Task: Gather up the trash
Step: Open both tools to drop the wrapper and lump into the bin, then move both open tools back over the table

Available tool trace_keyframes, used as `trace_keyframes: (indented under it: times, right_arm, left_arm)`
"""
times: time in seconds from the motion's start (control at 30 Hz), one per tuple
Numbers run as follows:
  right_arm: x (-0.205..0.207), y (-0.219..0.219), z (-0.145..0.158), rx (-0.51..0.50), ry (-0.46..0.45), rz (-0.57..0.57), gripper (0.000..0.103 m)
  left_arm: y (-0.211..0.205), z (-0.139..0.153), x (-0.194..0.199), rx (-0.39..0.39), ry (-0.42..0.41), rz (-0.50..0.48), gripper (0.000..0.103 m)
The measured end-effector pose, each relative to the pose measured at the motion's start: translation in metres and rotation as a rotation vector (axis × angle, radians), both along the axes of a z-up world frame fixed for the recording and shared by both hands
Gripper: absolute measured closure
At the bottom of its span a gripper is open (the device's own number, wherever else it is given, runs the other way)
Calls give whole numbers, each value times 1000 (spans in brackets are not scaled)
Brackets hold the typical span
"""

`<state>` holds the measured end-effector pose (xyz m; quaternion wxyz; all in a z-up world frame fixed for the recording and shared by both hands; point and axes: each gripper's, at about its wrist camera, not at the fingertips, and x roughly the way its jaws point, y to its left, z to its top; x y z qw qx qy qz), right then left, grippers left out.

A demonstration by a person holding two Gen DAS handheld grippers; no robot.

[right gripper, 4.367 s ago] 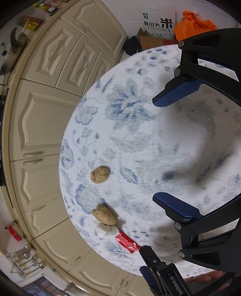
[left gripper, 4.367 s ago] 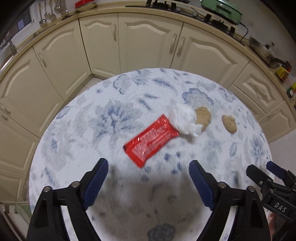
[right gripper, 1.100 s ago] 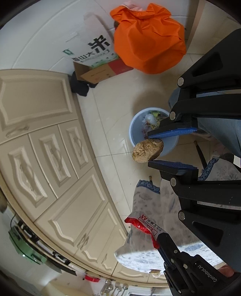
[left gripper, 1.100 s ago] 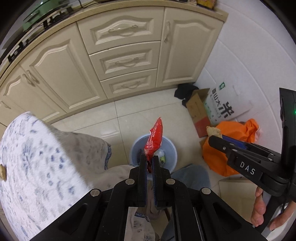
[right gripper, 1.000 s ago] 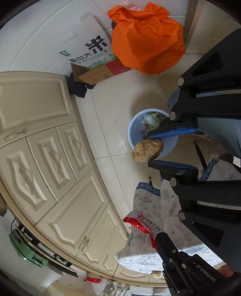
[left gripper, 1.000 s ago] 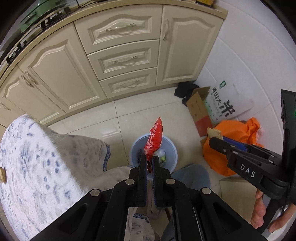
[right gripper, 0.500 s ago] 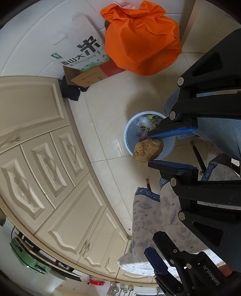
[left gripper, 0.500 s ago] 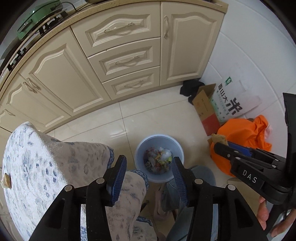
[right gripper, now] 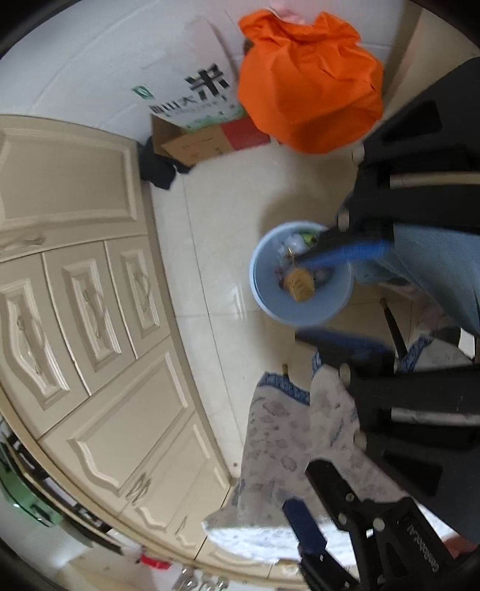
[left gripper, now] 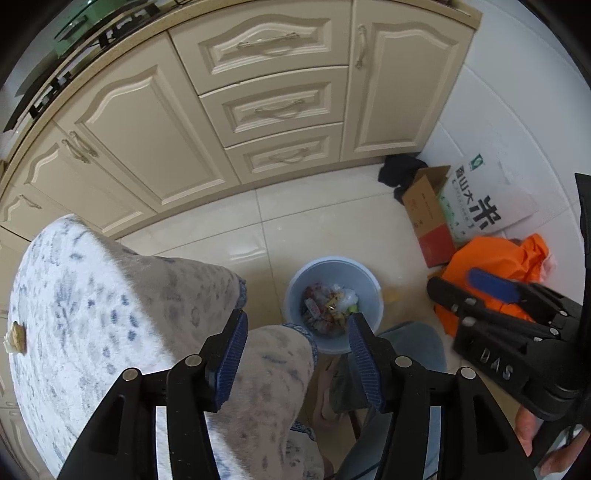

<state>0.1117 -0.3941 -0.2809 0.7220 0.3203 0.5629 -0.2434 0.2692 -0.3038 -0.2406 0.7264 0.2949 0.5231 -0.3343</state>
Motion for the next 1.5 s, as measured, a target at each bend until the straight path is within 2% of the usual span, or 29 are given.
trace_keyframes:
  times: [0.07,0.37,0.67,0.9,1.1,1.3,1.5]
  right_arm:
    - [3,2,1,-15,-7,8,27]
    - [10,4,3,-5,10,2,27]
    - [25,22,27,-30,-6,21,27]
    - [70,70,58,-61,-72,127,27]
    - [131,134,77,-60,-118,273,26]
    - [195,213,85,-58,-167,443,26]
    - [251,283,86,-44,-241,568,25]
  left_arm:
    - [4,2,0,-3,-1,5,50]
    - [26,14,9,-21,3,34,48]
    - [73,41,23,-71,2,84,47]
    - [157,70,48,-123,-39,186,42]
    - [254,87,79,-133,-76,348,41]
    - [355,98,122,-123,-116,543,41]
    - [420,105,153,-134,-160,644,41]
